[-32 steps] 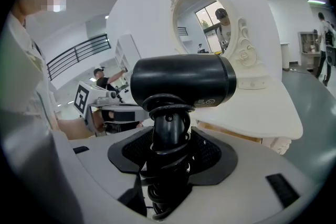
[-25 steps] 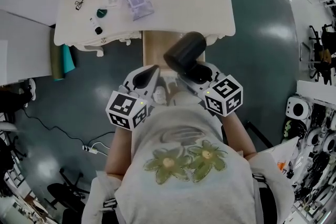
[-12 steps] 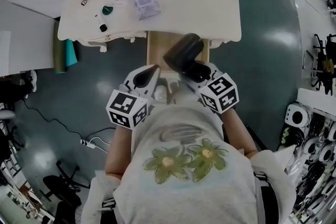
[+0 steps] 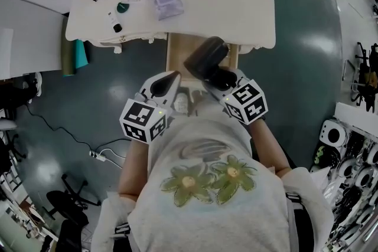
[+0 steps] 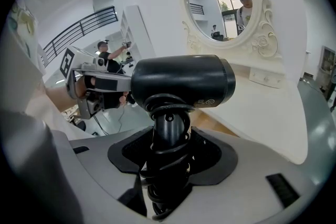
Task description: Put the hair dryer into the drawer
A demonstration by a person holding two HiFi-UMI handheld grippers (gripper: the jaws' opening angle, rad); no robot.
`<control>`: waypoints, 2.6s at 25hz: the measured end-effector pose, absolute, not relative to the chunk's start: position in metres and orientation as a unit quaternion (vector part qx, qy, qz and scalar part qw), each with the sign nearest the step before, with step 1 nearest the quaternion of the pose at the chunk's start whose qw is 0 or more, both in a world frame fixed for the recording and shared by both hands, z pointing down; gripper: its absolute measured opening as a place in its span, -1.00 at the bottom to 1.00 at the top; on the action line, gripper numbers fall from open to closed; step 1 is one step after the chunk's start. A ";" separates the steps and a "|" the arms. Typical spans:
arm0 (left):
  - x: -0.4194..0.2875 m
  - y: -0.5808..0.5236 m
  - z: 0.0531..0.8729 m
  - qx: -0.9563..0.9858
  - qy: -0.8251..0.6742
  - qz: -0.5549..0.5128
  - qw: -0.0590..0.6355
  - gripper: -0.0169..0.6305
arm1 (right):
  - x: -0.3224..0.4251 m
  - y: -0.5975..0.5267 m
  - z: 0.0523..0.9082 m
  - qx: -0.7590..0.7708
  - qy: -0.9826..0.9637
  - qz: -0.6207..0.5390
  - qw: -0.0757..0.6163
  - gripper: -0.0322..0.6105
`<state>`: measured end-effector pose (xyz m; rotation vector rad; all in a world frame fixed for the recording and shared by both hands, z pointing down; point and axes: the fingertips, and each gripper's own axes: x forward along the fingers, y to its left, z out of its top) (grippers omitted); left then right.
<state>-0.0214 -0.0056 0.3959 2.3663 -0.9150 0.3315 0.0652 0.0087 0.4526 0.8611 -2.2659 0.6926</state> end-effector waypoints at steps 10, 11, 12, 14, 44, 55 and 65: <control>-0.021 -0.009 0.401 0.880 -0.353 0.129 0.290 -0.92 | 0.065 0.006 0.464 0.302 -0.858 0.245 0.335 -0.22; -0.022 -0.009 0.401 0.879 -0.355 0.129 0.291 -0.91 | 0.065 0.006 0.464 0.300 -0.858 0.243 0.338 -0.22; -0.022 -0.009 0.401 0.878 -0.356 0.129 0.291 -0.91 | 0.065 0.006 0.464 0.299 -0.859 0.241 0.340 -0.22; -0.023 -0.010 0.403 0.877 -0.360 0.131 0.291 -0.92 | 0.064 0.004 0.466 0.296 -0.859 0.238 0.343 -0.22; -0.037 -0.010 0.418 0.857 -0.386 0.122 0.319 -0.92 | 0.052 -0.009 0.502 0.250 -0.854 0.213 0.404 -0.22; -0.046 -0.018 0.427 0.850 -0.393 0.126 0.328 -0.92 | 0.047 -0.015 0.517 0.234 -0.848 0.207 0.428 -0.22; -0.053 -0.024 0.430 0.846 -0.395 0.125 0.336 -0.92 | 0.044 -0.021 0.526 0.223 -0.846 0.200 0.441 -0.22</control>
